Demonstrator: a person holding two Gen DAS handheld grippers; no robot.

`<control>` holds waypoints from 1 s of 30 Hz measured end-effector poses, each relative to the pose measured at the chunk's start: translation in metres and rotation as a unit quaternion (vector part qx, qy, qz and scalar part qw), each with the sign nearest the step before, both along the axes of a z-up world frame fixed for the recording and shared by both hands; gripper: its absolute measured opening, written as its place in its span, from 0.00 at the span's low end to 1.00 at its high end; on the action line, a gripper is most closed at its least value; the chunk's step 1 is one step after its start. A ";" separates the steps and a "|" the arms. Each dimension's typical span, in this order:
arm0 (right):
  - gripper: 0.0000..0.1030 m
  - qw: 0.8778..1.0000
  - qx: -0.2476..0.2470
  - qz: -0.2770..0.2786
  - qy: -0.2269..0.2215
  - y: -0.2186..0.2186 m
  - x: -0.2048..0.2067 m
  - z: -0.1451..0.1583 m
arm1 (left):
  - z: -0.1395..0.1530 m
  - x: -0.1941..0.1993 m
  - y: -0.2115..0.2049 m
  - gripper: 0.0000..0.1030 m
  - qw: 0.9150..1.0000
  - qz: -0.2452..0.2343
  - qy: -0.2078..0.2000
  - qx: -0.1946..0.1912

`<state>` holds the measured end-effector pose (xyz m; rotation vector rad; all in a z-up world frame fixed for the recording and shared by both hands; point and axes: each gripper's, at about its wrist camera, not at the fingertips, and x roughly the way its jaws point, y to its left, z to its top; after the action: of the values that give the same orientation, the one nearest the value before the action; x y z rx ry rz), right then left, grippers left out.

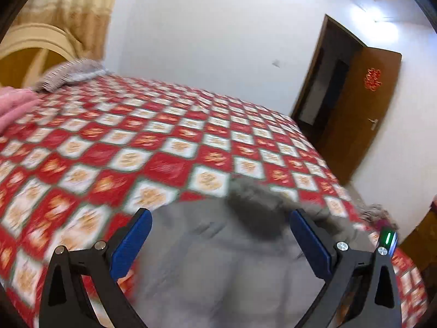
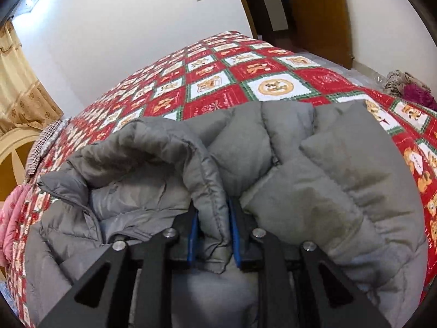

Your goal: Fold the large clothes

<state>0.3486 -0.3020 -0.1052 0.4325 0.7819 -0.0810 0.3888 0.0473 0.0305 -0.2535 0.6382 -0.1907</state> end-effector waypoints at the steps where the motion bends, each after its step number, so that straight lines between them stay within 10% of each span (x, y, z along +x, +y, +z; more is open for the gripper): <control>1: 0.21 1.000 0.005 0.000 -0.002 -0.002 0.000 0.000 | -0.002 0.023 -0.010 0.98 1.000 -0.012 0.023 -0.005; 5: 0.21 1.000 0.020 0.001 -0.009 -0.005 0.001 -0.001 | -0.047 0.107 -0.057 0.98 0.989 -0.031 0.133 0.056; 10: 0.21 0.999 0.045 0.003 -0.017 -0.011 0.001 -0.004 | -0.082 0.122 -0.084 0.92 0.981 -0.037 0.176 0.072; 11: 0.21 0.999 0.046 0.004 -0.018 -0.011 0.000 -0.004 | -0.085 0.119 -0.082 0.77 0.983 -0.033 0.170 0.062; 12: 0.21 0.999 0.047 0.004 -0.018 -0.011 0.000 -0.004 | -0.089 0.116 -0.082 0.23 0.984 -0.041 0.169 0.049; 13: 0.21 0.999 0.048 0.004 -0.018 -0.011 -0.001 -0.004 | -0.093 0.114 -0.084 0.06 0.981 -0.051 0.183 0.050; 20: 0.21 0.998 0.060 0.003 -0.020 -0.014 -0.002 -0.005 | -0.060 0.046 -0.069 0.06 0.994 -0.035 0.082 0.057; 25: 0.21 0.998 0.062 0.002 -0.021 -0.015 -0.002 -0.005 | -0.123 0.046 -0.038 0.10 0.990 0.022 0.139 0.016; 30: 0.21 0.998 0.068 0.002 -0.021 -0.016 -0.001 -0.006 | -0.134 0.046 -0.031 0.10 0.992 0.043 0.112 -0.027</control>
<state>0.3475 -0.3181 -0.1115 0.5593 0.7501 -0.0158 0.4346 0.0167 -0.1031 -0.3571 0.8447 -0.0978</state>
